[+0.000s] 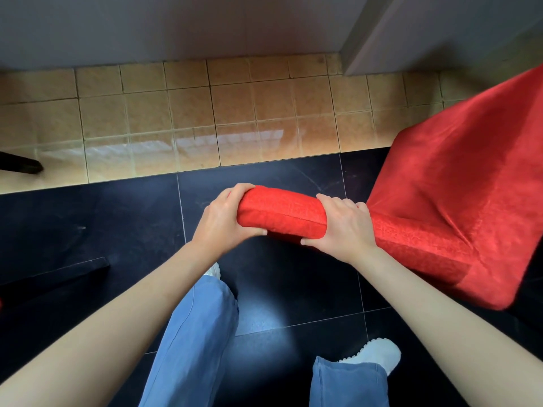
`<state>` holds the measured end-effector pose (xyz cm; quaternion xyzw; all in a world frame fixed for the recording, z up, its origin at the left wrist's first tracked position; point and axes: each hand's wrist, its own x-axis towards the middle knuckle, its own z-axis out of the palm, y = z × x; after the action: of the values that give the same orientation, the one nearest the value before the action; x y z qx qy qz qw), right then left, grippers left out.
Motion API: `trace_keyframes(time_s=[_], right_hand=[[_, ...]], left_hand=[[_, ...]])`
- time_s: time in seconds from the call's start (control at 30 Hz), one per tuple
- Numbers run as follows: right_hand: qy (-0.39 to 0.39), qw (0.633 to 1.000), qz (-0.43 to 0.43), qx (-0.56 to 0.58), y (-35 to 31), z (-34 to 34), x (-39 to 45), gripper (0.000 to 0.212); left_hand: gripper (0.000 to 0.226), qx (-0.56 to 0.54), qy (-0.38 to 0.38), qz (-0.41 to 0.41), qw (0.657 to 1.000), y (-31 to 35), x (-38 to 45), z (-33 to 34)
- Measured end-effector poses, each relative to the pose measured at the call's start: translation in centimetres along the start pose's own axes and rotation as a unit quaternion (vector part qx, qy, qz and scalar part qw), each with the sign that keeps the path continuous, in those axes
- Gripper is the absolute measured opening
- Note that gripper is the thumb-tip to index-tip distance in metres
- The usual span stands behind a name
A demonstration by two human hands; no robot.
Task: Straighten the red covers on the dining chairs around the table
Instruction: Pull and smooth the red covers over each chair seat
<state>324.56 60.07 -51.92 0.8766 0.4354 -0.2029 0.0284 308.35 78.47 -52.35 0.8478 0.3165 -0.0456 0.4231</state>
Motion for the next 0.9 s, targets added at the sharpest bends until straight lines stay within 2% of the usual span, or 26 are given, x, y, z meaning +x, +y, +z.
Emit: trace_keyframes(time_s=[0.13, 0.3, 0.53, 0.7, 0.8, 0.9], right_hand=[[0.008, 1.000, -0.005, -0.002, 0.1, 0.1, 0.1, 0.102], [0.040, 0.999, -0.005, 0.016, 0.4, -0.7, -0.5, 0.088], [0.061, 0.998, -0.011, 0.020, 2.1, -5.5, -1.8, 0.073], [0.119, 0.991, -0.036, 0.046, 3.0, -8.4, -3.4, 0.064], [0.120, 0.991, -0.045, 0.045, 3.2, -9.6, -3.9, 0.064], [0.093, 0.993, -0.068, 0.019, 3.4, -10.5, -4.3, 0.063]], left_hand=[[0.090, 0.006, 0.018, 0.013, 1.000, 0.1, -0.1, 0.3], [0.082, 0.017, 0.032, 0.034, 0.999, 0.9, 0.3, -0.2], [0.076, 0.037, 0.039, 0.091, 0.994, 5.7, 0.9, -2.4], [0.076, 0.009, 0.077, 0.131, 0.988, 8.4, -0.3, -3.9], [0.083, -0.047, 0.096, 0.125, 0.986, 9.1, -1.3, -4.3], [0.110, -0.116, 0.076, 0.082, 0.987, 9.2, -2.5, -4.1]])
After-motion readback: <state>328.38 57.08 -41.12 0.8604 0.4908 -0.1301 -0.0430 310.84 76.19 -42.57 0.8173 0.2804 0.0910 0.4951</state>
